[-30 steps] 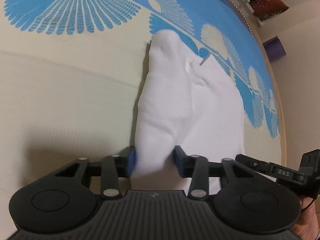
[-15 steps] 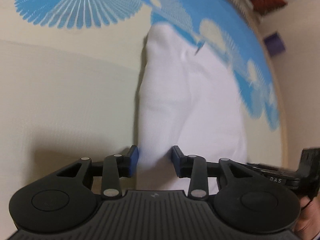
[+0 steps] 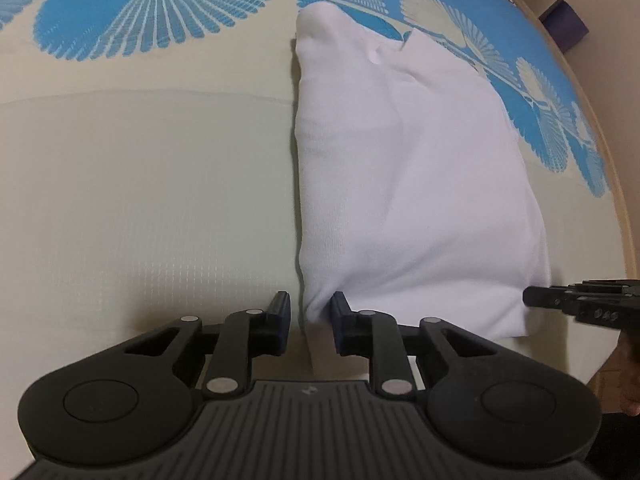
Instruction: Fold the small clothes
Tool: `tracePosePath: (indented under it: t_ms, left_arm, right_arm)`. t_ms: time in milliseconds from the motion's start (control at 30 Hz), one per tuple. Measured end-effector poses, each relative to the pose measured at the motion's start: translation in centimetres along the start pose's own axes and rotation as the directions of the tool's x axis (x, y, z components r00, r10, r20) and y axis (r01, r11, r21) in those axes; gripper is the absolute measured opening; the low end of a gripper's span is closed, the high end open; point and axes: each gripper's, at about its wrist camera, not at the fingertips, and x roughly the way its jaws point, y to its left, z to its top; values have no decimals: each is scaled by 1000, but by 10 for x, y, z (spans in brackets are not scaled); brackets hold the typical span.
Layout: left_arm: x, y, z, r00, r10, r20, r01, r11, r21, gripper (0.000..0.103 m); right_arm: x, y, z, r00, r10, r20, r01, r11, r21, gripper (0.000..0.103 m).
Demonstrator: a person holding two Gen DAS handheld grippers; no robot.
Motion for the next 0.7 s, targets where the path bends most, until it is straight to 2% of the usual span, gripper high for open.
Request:
tracePosePath:
  t_ms: [67, 133, 167, 200, 267, 300, 367, 400, 433, 467, 500, 567, 633, 700]
  left_arm:
    - [-10, -13, -1, 999, 28, 19, -29, 999, 43, 23]
    - [-15, -26, -5, 999, -4, 36, 0, 994, 109, 24]
    - [-8, -29, -9, 1000, 24, 14, -25, 990, 142, 24]
    - [5, -29, -16, 996, 88, -24, -82, 981, 178, 32]
    - [5, -32, -20, 994, 105, -10, -101, 975, 199, 31]
    - [-3, -34, -19, 994, 111, 1, -109, 974, 199, 31]
    - [-27, -42, -20, 990, 121, 72, -134, 965, 225, 31]
    - [-39, -45, -20, 985, 134, 110, -156, 960, 231, 42]
    - [-54, -48, -20, 976, 158, 150, -189, 956, 226, 49]
    - [-68, -51, -20, 966, 177, 188, -217, 952, 216, 63]
    - [-81, -51, -21, 956, 186, 226, -234, 949, 209, 71]
    - [-111, -58, -29, 926, 201, 320, -270, 944, 191, 74]
    - [-141, -70, -45, 881, 223, 417, -310, 938, 154, 75]
    - [-163, -83, -63, 839, 240, 488, -335, 935, 116, 83]
  right_arm:
    - [0, 5, -2, 1000, -29, 0, 29, 999, -23, 13]
    - [-4, 5, -3, 1000, -25, 6, 25, 1000, -15, 13]
    - [-2, 5, -4, 999, -35, -3, 35, 999, -22, 14]
    - [1, 6, -6, 998, -57, -15, 56, 998, -39, 16]
    - [5, 11, -11, 991, -129, -30, 126, 988, -91, 37]
    - [5, 13, -12, 988, -151, -28, 147, 983, -106, 38]
    - [-4, 16, -14, 983, -183, 8, 183, 977, -110, 39]
    - [-11, 18, -14, 978, -205, 43, 208, 972, -110, 39]
    - [-23, 21, -15, 966, -237, 104, 248, 962, -113, 40]
    - [-35, 24, -16, 950, -267, 161, 285, 952, -109, 43]
    - [-46, 27, -17, 934, -289, 209, 313, 945, -93, 45]
    - [-74, 32, -22, 898, -313, 310, 336, 941, -23, 59]
    - [-103, 38, -32, 873, -286, 396, 295, 955, 40, 66]
    - [-132, 47, -49, 844, -234, 482, 236, 970, 57, 68]
